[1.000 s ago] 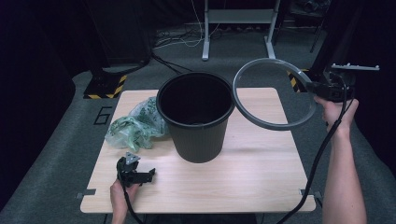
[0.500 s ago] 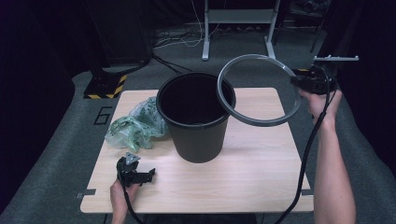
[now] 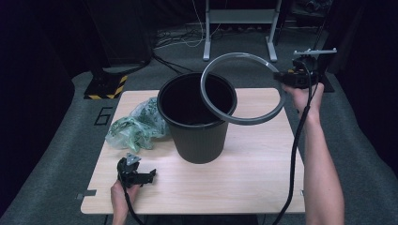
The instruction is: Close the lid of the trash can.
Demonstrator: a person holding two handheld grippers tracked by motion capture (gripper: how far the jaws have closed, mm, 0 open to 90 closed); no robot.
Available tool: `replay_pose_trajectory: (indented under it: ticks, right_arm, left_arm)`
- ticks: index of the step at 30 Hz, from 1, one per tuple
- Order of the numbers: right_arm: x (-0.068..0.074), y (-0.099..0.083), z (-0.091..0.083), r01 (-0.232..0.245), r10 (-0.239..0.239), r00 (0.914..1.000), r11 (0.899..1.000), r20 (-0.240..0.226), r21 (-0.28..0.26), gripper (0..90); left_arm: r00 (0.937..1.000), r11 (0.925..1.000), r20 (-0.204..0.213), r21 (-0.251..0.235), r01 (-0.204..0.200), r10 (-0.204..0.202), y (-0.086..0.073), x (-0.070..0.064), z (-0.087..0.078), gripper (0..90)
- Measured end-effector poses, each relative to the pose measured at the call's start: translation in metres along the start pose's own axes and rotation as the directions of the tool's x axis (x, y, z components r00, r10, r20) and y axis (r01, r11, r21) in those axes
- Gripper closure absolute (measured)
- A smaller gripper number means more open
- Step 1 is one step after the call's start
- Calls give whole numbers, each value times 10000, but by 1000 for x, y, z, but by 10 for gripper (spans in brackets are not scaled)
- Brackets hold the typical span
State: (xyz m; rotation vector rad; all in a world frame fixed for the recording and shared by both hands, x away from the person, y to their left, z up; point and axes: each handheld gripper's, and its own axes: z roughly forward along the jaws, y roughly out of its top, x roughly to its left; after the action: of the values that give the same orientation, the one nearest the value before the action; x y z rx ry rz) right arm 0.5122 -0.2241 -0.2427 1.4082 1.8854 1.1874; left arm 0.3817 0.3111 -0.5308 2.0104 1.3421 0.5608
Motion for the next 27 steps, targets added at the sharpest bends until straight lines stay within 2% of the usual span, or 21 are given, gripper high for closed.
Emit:
replay_pose_trajectory:
  ticks: [20,27]
  right_arm:
    - [52,23,41,452,-424,9955,9985,-848,319,785]
    - [66,27,54,619,-570,9931,9971,-1029,449,785]
  left_arm:
    - [10000,10000,12,43,-21,21,0,0,0,8]
    - [10000,10000,10,42,-21,21,0,0,0,8]
